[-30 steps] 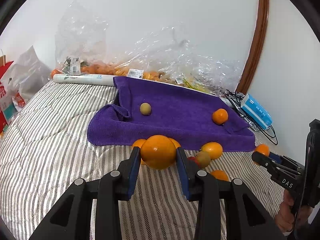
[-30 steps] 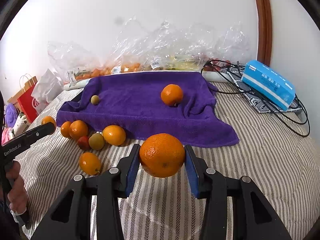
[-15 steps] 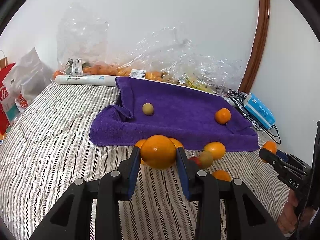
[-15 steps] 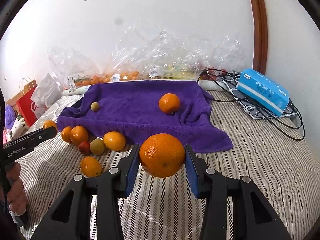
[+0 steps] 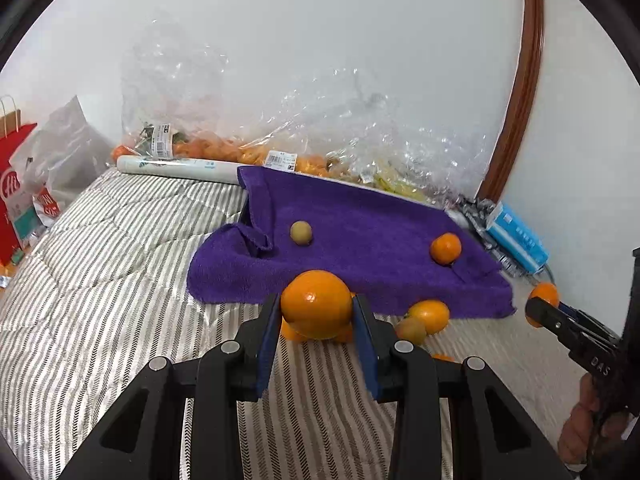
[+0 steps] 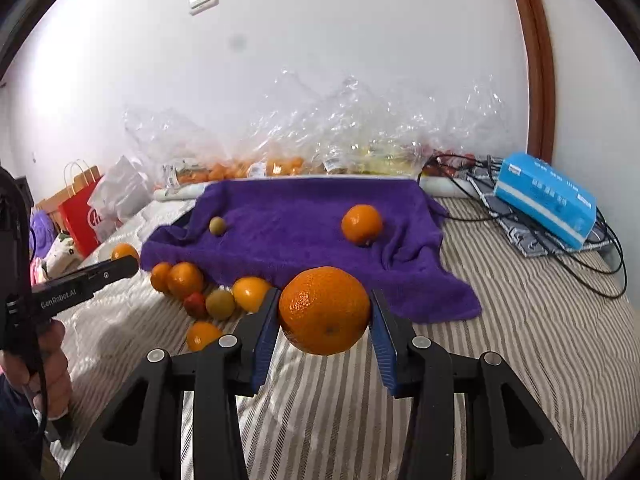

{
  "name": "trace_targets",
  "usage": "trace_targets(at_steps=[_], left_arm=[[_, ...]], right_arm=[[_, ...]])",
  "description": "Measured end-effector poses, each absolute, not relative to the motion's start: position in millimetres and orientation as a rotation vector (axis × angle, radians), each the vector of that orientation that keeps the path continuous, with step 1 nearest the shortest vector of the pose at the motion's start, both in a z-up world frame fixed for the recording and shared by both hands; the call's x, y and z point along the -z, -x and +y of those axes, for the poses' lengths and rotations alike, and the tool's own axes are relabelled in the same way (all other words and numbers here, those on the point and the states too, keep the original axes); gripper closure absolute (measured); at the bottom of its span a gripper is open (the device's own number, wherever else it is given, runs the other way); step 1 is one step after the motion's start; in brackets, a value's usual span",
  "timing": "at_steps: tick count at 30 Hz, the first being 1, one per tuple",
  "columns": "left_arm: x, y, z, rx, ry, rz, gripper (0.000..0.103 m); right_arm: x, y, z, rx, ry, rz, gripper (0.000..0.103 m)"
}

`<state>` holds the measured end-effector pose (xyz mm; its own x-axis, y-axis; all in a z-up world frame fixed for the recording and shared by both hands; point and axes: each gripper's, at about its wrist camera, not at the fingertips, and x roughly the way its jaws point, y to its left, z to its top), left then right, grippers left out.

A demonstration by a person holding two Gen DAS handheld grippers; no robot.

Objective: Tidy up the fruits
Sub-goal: 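Carry the orange over the purple towel while the left gripper carries its orange there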

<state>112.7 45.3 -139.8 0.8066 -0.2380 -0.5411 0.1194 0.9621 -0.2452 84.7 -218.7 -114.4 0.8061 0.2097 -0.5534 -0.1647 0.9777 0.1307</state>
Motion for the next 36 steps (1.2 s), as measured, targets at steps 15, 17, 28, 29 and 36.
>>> trace_targets(at_steps=[15,17,28,29,36], left_arm=[[93,-189,45,0.180,0.286,0.620,0.069],[94,-203,43,0.177,0.301,0.632,0.069],[138,-238,42,0.166,0.346,0.728,0.069],[141,-238,43,0.175,0.353,0.735,0.069],[152,-242,35,0.155,0.320,0.771,0.069]], right_arm=[[67,-153,-232,-0.102,-0.089,0.498,0.060],[67,-161,-234,-0.099,-0.085,0.497,0.060],[115,-194,-246,-0.113,-0.092,0.632,0.060],[118,-197,-247,-0.121,-0.099,0.653,0.060],[130,-202,-245,-0.124,-0.110,0.699,0.060]])
